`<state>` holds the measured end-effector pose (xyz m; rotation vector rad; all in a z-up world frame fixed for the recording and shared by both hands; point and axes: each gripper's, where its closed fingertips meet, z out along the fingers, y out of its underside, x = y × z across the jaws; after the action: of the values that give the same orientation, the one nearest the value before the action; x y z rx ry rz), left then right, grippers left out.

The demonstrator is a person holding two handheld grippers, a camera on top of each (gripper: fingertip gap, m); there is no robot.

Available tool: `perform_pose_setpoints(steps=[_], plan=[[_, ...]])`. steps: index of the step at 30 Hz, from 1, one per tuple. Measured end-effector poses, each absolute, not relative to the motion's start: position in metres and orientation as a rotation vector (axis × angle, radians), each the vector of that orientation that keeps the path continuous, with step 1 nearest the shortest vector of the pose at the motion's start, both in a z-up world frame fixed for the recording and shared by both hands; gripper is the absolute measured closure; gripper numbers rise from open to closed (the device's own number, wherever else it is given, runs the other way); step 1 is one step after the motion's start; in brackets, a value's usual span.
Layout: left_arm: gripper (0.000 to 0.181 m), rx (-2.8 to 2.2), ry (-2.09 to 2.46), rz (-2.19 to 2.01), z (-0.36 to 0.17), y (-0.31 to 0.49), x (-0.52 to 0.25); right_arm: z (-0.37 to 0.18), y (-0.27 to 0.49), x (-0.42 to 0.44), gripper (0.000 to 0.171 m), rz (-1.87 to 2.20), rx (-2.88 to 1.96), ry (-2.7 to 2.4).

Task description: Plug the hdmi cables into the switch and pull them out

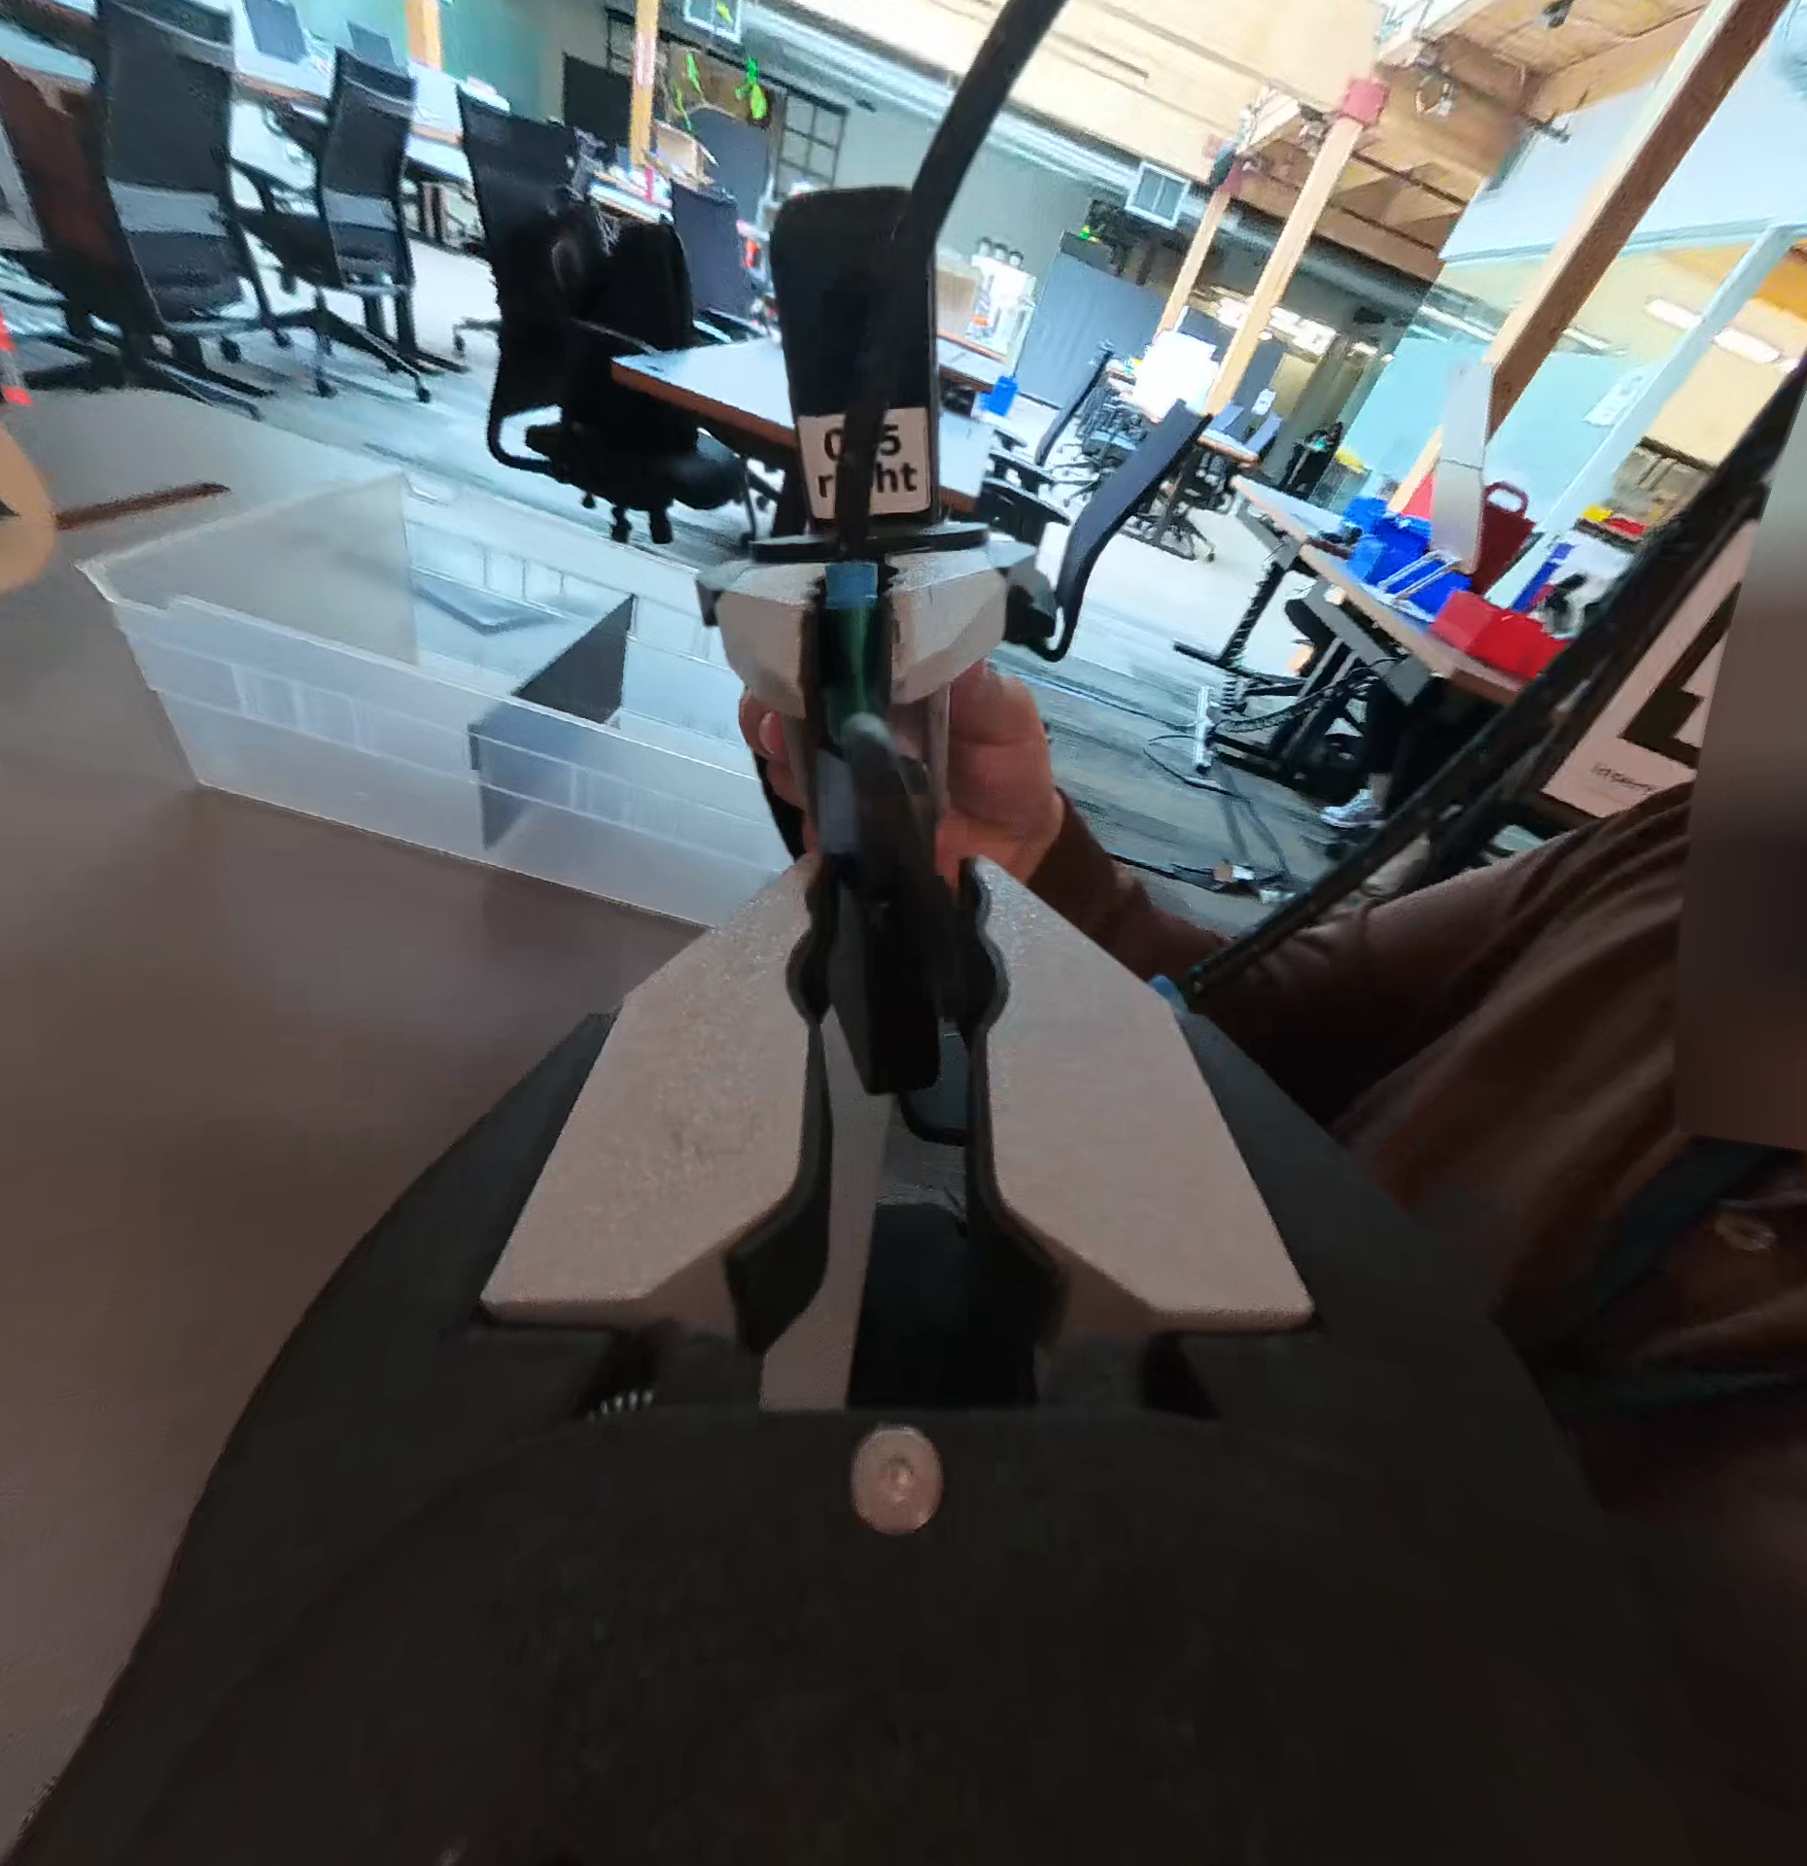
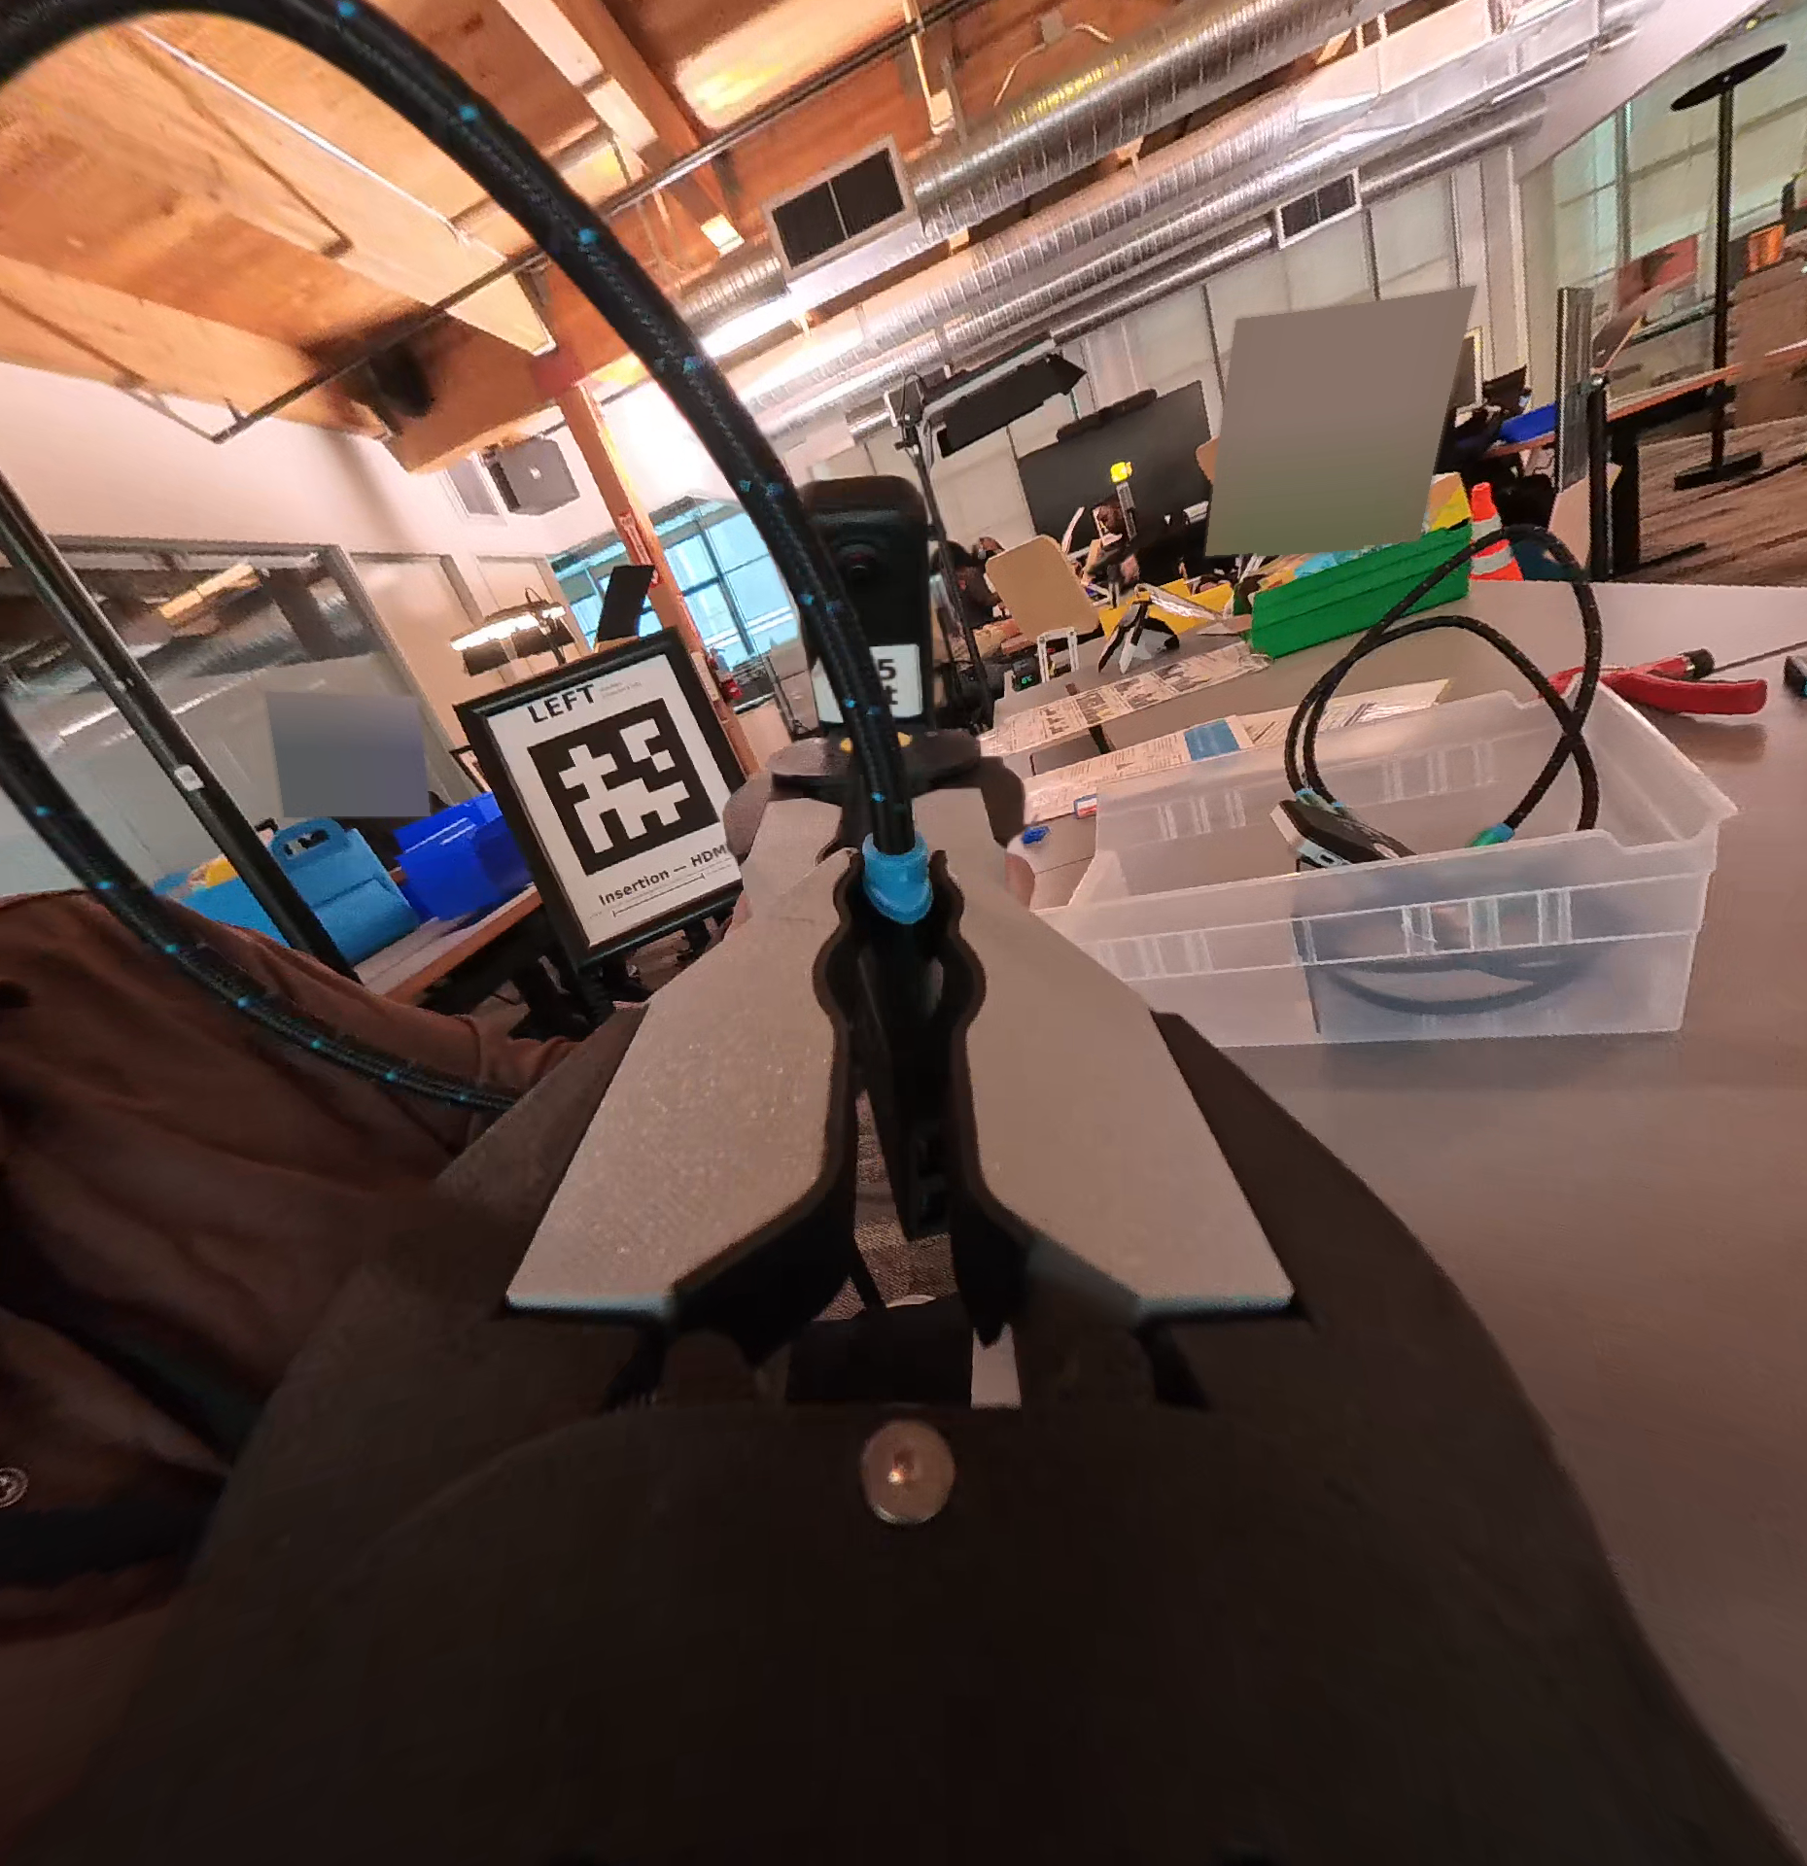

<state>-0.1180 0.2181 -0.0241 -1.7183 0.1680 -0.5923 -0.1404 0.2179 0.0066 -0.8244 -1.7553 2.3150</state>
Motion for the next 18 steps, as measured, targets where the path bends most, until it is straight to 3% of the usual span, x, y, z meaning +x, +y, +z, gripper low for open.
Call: perform_pose_setpoints(steps=[2, 5, 7, 12, 18], plan=[[0.16, -1.718, 0.181, -0.584, -0.025, 0.22, -0.115, 0.007, 0.216, -0.14, 0.162, 2.321, -0.817, -1.762], [0.143, -1.73, 0.211, -0.648, -0.031, 0.227, -0.101, 0.004, 0.203, -0.139, 0.163, 2.309, -0.803, -1.808], [0.17, -1.777, 0.201, -0.529, -0.042, 0.233, -0.109, 0.0, 0.195, -0.14, 0.162, 2.284, -0.8, -1.837], [0.17, -1.791, 0.195, -0.435, -0.045, 0.233, -0.115, -0.002, 0.196, -0.14, 0.161, 2.163, -0.799, -1.871], [0.17, -1.696, 0.108, -0.558, -0.027, 0.23, -0.121, 0.005, 0.217, -0.131, 0.141, 2.116, -0.741, -1.831]])
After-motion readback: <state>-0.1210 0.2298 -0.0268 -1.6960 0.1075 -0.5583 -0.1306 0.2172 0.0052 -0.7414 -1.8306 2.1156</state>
